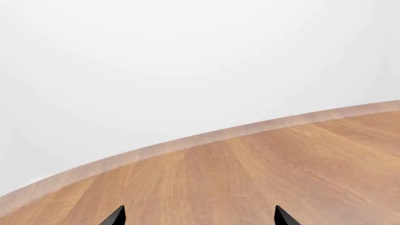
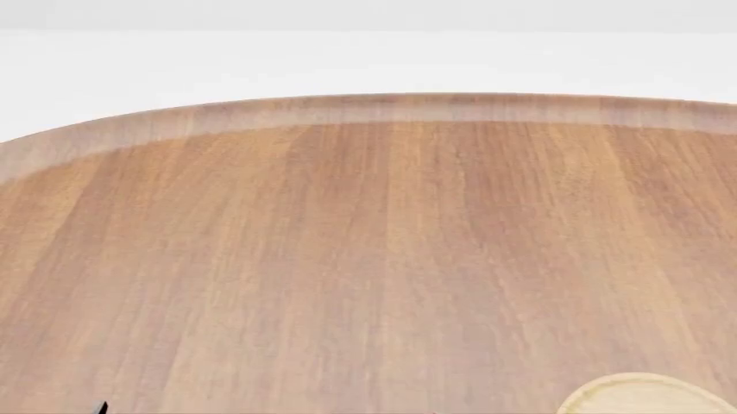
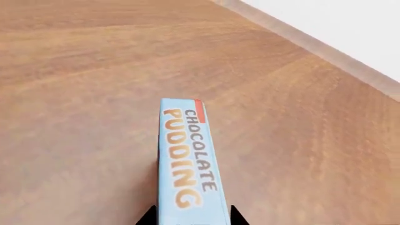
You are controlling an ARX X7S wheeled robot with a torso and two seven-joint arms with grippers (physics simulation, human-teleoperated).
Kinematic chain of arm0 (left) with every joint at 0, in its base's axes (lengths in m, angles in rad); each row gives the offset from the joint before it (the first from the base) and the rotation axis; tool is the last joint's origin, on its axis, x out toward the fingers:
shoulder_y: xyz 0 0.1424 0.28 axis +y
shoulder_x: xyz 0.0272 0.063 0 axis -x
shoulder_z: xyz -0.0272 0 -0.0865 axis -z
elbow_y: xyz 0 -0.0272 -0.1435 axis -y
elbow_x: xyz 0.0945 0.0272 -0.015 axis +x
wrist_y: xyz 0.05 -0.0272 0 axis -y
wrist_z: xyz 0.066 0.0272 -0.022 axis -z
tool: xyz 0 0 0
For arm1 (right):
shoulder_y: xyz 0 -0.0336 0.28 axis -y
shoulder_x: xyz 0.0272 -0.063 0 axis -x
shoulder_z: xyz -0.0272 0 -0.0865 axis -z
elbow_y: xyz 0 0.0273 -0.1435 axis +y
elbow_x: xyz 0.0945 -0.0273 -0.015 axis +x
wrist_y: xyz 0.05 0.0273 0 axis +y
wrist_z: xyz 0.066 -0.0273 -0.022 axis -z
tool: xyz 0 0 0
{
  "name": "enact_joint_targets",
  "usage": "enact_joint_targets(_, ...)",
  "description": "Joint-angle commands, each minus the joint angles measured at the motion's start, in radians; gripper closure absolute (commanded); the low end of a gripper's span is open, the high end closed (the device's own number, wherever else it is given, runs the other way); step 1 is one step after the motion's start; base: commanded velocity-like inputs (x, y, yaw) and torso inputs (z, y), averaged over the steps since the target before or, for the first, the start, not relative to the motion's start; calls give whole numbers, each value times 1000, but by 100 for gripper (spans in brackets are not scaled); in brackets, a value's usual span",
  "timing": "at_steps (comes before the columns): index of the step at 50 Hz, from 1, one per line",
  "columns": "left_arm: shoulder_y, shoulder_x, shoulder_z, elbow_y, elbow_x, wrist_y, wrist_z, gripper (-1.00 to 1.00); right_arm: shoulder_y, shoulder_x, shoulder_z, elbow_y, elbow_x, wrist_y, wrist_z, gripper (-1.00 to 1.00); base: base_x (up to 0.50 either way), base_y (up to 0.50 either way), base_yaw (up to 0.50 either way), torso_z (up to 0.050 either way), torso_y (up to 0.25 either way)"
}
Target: Put the chocolate pudding to the left of the plate.
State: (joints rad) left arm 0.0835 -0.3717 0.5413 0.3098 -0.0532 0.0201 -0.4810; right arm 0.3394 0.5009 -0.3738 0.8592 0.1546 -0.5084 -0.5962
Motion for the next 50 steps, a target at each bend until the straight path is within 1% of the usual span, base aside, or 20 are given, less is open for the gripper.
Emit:
enact_joint_targets(1,0,-1,4,0,-1,0,-2,-100,31,-24,-24,214,-78,-85,23,-100,0,0,0,0,0)
enact_joint_targets(5,-1,-3,4,1,-1,0,-3,-100,37,-25,-26,234,-78,-96,13,-100,0,0,0,0,0)
enact_joint_targets(9,0,-3,5,2,-1,-2,-4,-100,21,-15,-22,189,-71,-71,16,-100,0,0,0,0,0)
enact_joint_targets(17,-2,-3,8,0,-1,-1,-5,-100,-120,78,21,-172,-1,84,38,-100,0,0,0,0,0)
enact_joint_targets(22,-3,-3,9,1,0,-3,-7,-100,-177,124,41,-327,25,133,58,-100,0,0,0,0,0)
enact_joint_targets(32,-5,-4,11,-7,-1,1,-8,-100,-196,133,48,-364,27,130,71,-100,0,0,0,0,0)
enact_joint_targets(34,-6,-4,11,-7,-2,1,-8,-100,-224,155,61,-425,39,145,85,-100,0,0,0,0,0)
enact_joint_targets(40,-3,-6,13,0,0,-1,-11,-100,-365,269,153,-737,107,193,165,-100,0,0,0,0,0)
enact_joint_targets(41,-3,-6,13,0,0,-1,-11,-100,-367,271,154,-740,108,195,166,-100,0,0,0,0,0)
enact_joint_targets(43,-4,-7,11,0,-3,0,-11,-100,-430,311,207,-859,129,204,219,-100,0,0,0,0,0)
enact_joint_targets(44,-5,-6,12,-2,-3,0,-12,-100,-455,318,240,-922,115,229,279,-100,0,0,0,0,0)
enact_joint_targets(46,-5,-7,12,-1,-4,-1,-12,-100,-494,340,265,-1004,125,260,311,-100,0,0,0,0,0)
enact_joint_targets(47,-4,-7,12,3,-3,-2,-13,-100,-521,343,284,-1049,99,262,349,-100,0,0,0,0,0)
enact_joint_targets(48,-3,-9,11,5,-5,-3,-13,-100,-539,339,300,-1109,75,306,401,-100,0,0,0,0,0)
enact_joint_targets(50,-3,-9,10,7,-6,-4,-15,-100,-550,330,310,-1159,61,340,440,-100,0,0,0,0,0)
